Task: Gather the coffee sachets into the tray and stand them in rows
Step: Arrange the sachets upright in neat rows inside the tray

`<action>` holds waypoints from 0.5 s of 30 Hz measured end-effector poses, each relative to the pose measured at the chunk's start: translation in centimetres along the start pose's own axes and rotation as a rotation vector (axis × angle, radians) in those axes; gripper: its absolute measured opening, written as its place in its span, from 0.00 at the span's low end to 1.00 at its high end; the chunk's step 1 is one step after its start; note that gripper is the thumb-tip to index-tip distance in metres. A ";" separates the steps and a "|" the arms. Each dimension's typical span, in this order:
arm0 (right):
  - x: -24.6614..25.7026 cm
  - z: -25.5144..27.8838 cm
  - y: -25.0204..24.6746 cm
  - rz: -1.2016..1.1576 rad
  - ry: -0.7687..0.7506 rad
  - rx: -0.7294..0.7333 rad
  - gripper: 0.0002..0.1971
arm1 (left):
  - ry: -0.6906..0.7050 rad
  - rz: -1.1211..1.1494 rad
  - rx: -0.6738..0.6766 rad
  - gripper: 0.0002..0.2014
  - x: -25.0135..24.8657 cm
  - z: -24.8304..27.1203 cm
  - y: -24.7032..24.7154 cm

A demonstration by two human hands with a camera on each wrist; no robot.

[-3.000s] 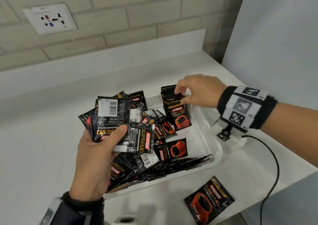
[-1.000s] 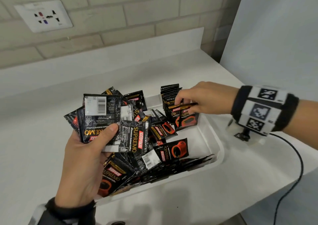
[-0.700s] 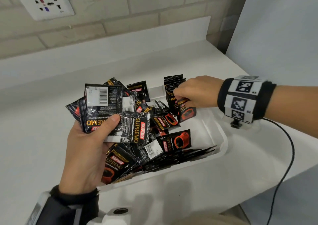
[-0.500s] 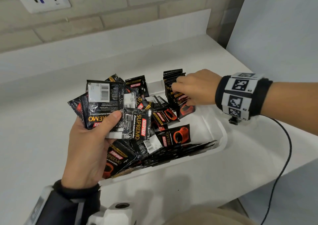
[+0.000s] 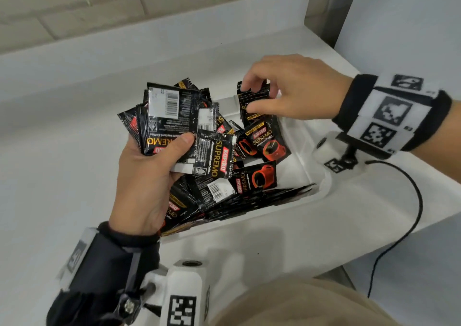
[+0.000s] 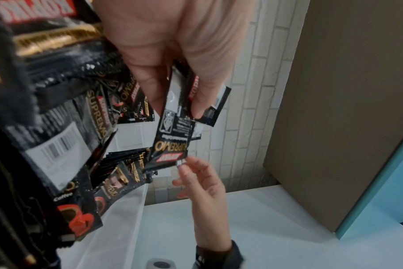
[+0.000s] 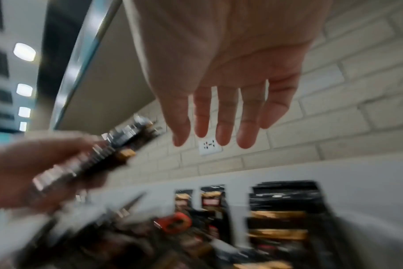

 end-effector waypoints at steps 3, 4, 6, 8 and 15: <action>2.4 0.5 0.0 -0.365 0.037 0.058 0.17 | 0.025 0.007 0.006 0.25 -0.4 -0.3 0.9; 2.9 0.7 0.3 -0.422 0.052 0.076 0.19 | 0.030 0.003 0.022 0.23 -0.4 -0.3 1.4; 3.3 0.8 1.0 -0.503 0.084 0.085 0.22 | 0.027 0.000 0.062 0.22 -0.3 -0.2 2.1; 3.1 0.8 1.7 -0.572 0.125 0.085 0.23 | 0.006 -0.006 0.085 0.27 0.1 -0.1 2.6; 1.6 1.2 3.8 -0.808 0.250 0.238 0.10 | -0.137 0.033 0.170 0.23 2.1 0.2 2.3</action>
Point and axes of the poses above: each hand's wrist, its own z-axis away from the middle knuckle, its own y-axis out of the palm, x = y × z, the point moved 4 cm from there along -z, towards the middle knuckle, and after that the axes turned 2 degrees about y, right-handed, at the moved point
